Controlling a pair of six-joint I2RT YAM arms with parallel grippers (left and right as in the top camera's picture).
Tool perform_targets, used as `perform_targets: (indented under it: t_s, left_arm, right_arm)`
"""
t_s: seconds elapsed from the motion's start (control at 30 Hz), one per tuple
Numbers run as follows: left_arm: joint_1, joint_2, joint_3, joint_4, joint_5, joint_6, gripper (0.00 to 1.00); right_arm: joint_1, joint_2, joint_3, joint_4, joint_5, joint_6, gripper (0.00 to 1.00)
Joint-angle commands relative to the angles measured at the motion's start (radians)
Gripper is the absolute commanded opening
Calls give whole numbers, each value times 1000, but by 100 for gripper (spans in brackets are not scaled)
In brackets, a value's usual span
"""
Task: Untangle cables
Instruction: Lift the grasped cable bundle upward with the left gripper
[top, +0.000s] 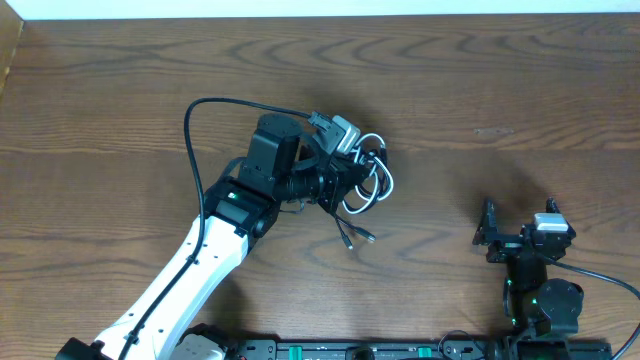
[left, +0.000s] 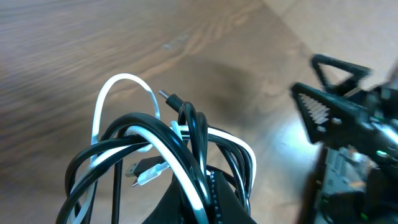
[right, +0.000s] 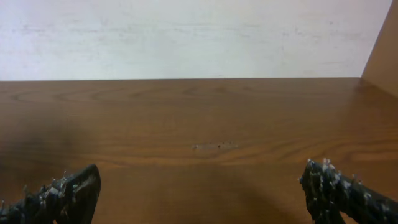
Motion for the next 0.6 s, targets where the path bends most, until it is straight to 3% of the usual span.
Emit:
perform_targets:
  t_s: [0.0,0.23,0.4,0.57]
  left_arm:
    - [0,-20,13,2,124,20,7]
    - [0,-21,13,2,122,20,7]
    - [0,-21,13,2,118,19,7]
    - [0,-20,13,2,111,19,7]
  right_arm:
    - [-3,-2,-1,-4,10,10,99]
    - [-3,-2,-1,59,-9,12,99]
    - [-3,-2,-1,179,-58,102,99]
    - [-3,-2,12,191,-90,198,99]
